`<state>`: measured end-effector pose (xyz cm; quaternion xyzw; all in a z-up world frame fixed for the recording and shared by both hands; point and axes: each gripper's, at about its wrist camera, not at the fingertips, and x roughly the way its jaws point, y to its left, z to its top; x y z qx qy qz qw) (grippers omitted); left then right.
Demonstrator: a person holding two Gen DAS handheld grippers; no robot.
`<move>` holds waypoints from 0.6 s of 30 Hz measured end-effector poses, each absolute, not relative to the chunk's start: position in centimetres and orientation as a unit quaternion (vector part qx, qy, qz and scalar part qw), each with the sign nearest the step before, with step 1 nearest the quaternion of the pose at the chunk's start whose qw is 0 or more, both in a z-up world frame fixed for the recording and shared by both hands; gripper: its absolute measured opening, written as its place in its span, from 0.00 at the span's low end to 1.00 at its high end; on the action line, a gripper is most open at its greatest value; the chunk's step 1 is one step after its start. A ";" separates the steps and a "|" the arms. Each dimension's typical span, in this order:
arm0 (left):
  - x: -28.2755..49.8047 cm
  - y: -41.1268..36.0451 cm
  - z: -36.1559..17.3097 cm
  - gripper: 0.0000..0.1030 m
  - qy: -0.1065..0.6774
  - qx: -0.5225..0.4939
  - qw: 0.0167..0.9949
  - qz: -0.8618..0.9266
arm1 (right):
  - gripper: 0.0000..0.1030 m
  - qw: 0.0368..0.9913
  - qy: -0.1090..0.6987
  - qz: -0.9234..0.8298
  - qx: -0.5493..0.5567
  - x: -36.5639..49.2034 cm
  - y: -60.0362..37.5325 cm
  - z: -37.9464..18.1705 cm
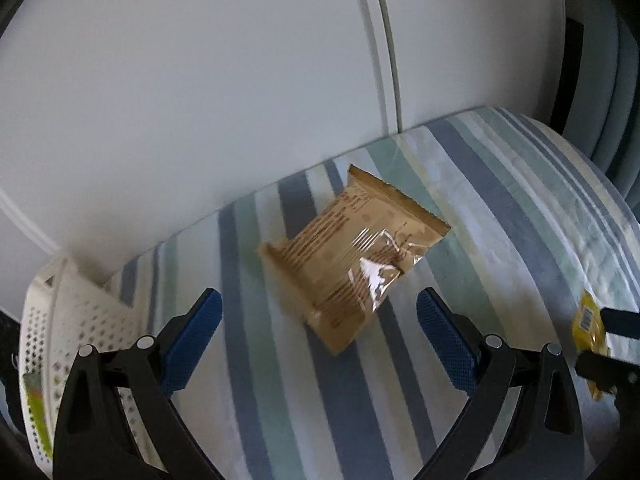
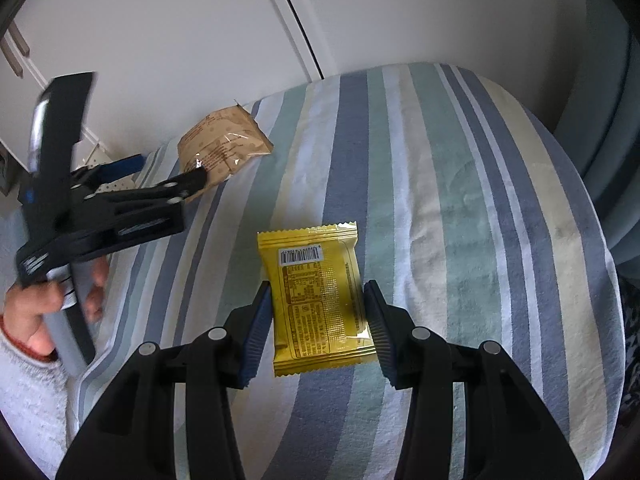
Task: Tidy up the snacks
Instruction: 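Grasp the brown paper-wrapped packet with the left gripper while the right gripper holds the yellow packet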
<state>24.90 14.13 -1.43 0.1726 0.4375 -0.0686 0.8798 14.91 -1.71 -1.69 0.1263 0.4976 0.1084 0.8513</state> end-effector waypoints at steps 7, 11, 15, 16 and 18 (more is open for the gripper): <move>27.7 14.5 -2.6 0.96 0.454 0.169 0.871 -0.083 | 0.45 0.847 0.501 0.110 0.137 15.1 -2.2 -2.0; 28.4 14.7 -2.5 0.96 0.450 0.178 0.871 -0.091 | 0.45 0.847 0.502 0.112 0.136 15.2 -2.0 -2.0; 29.4 14.1 -2.7 0.96 0.450 0.190 0.867 -0.101 | 0.45 0.846 0.503 0.112 0.137 15.2 -2.1 -2.1; 29.5 13.8 -2.8 0.96 0.451 0.191 0.865 -0.103 | 0.45 0.846 0.504 0.113 0.137 15.3 -2.1 -2.2; 29.8 13.4 -2.8 0.96 0.454 0.193 0.864 -0.103 | 0.45 0.845 0.504 0.113 0.137 15.3 -2.1 -2.2</move>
